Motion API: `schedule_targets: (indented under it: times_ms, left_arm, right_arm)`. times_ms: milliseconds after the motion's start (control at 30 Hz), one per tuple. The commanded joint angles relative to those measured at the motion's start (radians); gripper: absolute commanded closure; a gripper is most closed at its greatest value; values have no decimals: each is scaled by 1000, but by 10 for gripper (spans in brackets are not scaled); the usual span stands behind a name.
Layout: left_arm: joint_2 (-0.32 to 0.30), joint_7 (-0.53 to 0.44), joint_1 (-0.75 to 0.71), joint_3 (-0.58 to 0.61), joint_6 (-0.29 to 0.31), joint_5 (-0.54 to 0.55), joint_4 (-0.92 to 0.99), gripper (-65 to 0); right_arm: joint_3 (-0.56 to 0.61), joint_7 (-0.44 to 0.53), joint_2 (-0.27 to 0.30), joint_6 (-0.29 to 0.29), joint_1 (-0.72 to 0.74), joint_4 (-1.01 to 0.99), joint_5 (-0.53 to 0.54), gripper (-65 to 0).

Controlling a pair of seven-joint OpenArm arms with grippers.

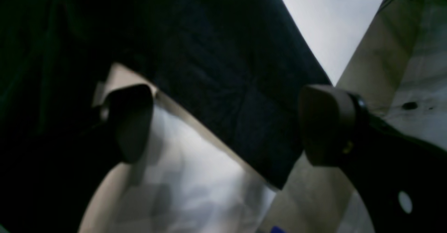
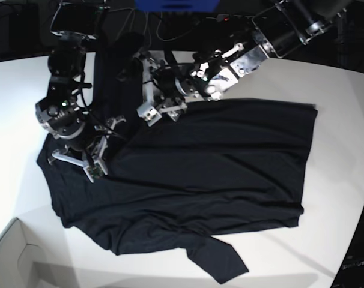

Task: Layout the t-shirt on the table in an organized manner, then fold the t-shirt properly
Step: 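Grasp the shirt shoulder with the right gripper and lift both grippers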

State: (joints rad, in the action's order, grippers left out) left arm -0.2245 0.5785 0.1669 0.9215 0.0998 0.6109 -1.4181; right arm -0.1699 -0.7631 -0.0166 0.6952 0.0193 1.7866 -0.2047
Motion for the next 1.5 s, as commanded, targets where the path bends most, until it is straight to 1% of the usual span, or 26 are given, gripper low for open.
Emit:
schedule_targets:
  times_ms: [0, 67, 133, 200, 233, 267, 300, 333, 400, 533, 667, 800, 933, 1067, 1200, 1300, 1367, 1467]
  left_arm:
    - [-11, 79, 3, 18, -24, 5, 15, -596]
    - [-13, 79, 12, 38, -24, 5, 15, -461]
    - [-13, 79, 13, 46, -24, 5, 15, -270]
    - [-13, 77, 15, 41, -27, 5, 15, -109]
    - [-13, 77, 13, 37, -31, 5, 13, -40]
    - [-13, 77, 12, 34, -31, 5, 6, 0]
    - [-14, 77, 13, 34, -33, 7, -2, 0]
    - [-16, 77, 15, 26, -33, 10, -22, -14]
    - [-48, 77, 7, -17, -33, 10, -82, 0]
    - [-112, 84, -10, -117, -33, 13, -211, 0]
    - [-180, 130, -46, -284, -33, 14, -303, 0]
    - [-237, 143, -76, -436, -25, 14, -344, 0]
    - [-296, 140, -96, -522, -25, 14, -358, 0]
    - [-330, 142, -120, -612, -22, 14, -372, 0]
    - [-359, 139, -115, -661, -22, 7, -362, 0]
    - [-370, 137, -102, -683, -22, 7, -362, 0]
    - [-369, 137, -53, -677, -21, 8, -362, 0]
    - [-359, 142, 16, -637, -21, 16, -341, 0]
  right_arm:
    - [-1, 23, 2, 3, 20, 20, 9, 0]
    - [-1, 23, 2, 3, 20, 20, 9, 0]
    - [-1, 23, 2, 3, 24, 20, 9, 0]
    - [-1, 23, 2, 3, 32, 20, 9, 0]
    - [-1, 23, 2, 3, 32, 20, 9, 0]
    - [-1, 23, 2, 3, 32, 20, 9, 0]
    - [-1, 23, 2, 3, 32, 20, 9, 0]
    - [-1, 23, 2, 3, 32, 20, 9, 0]
    - [-1, 23, 2, 3, 32, 20, 9, 0]
    - [-4, 24, 2, 3, 32, 20, 9, 0]
    - [-6, 24, 2, 3, 32, 20, 9, 0]
    - [-1, 24, 2, 3, 31, 19, 9, 0]
    - [-1, 24, 0, 3, 24, 19, 9, 0]
    - [-1, 26, 0, 3, -5, 19, 9, 0]
    - [-1, 30, 0, 3, -60, 19, 9, 0]
    - [-1, 32, -3, 3, -101, 19, 11, 0]
    - [-1, 32, -3, 3, -124, 19, 14, 0]
    - [0, 32, -4, 3, -138, 19, 12, 0]
